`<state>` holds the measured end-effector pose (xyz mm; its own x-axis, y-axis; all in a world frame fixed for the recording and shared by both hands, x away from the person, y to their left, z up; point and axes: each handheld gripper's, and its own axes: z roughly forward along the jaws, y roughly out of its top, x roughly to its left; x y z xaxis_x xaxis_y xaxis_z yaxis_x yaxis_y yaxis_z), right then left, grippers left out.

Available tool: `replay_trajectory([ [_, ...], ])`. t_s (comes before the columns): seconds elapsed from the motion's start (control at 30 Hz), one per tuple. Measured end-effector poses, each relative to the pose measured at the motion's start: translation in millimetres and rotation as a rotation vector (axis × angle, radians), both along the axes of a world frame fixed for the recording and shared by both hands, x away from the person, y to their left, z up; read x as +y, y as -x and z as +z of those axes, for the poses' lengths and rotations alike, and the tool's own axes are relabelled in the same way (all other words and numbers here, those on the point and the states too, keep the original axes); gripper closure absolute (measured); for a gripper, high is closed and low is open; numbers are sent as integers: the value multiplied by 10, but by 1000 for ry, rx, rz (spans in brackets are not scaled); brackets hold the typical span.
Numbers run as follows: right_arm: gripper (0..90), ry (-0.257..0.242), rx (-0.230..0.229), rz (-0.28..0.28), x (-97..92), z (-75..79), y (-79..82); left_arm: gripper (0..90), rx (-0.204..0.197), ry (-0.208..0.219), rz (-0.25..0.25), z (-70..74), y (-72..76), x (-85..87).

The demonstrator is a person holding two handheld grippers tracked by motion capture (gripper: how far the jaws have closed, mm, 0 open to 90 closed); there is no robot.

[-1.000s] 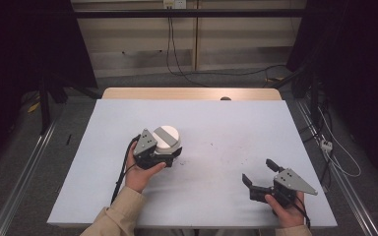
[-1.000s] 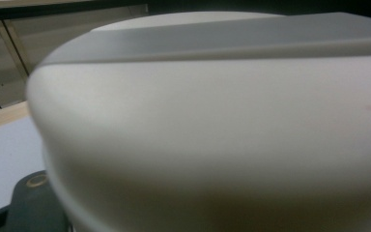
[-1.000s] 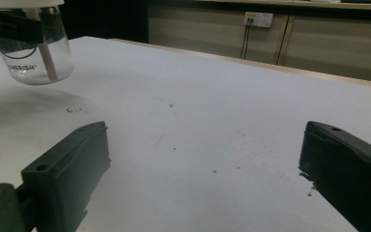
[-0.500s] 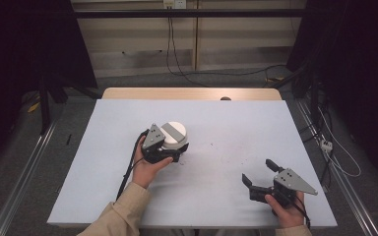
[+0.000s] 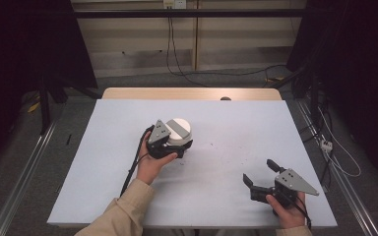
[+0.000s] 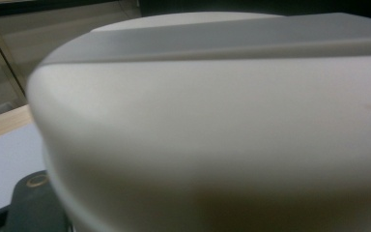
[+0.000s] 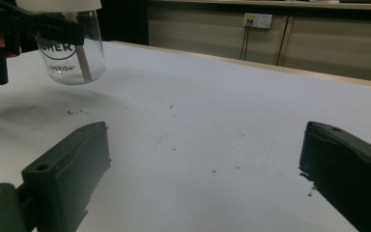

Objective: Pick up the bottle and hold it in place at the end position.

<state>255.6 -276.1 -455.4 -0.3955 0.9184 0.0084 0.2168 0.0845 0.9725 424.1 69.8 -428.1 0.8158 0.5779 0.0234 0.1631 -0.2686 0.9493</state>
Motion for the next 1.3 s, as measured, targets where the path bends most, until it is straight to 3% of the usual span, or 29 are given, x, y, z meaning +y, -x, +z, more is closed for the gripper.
replay_trajectory([
  [0.3, 34, 1, -2, 5, 8, 2, 2, 184, 6, -7, -19, -9, -72, -135],
  [0.6, 35, -3, -5, 6, 9, 2, 2, 184, 13, -46, -19, -71, -133, -212],
  [1.3, 35, -5, -7, 7, 6, 6, 14, 184, 0, -40, -25, -42, -264, -373],
])
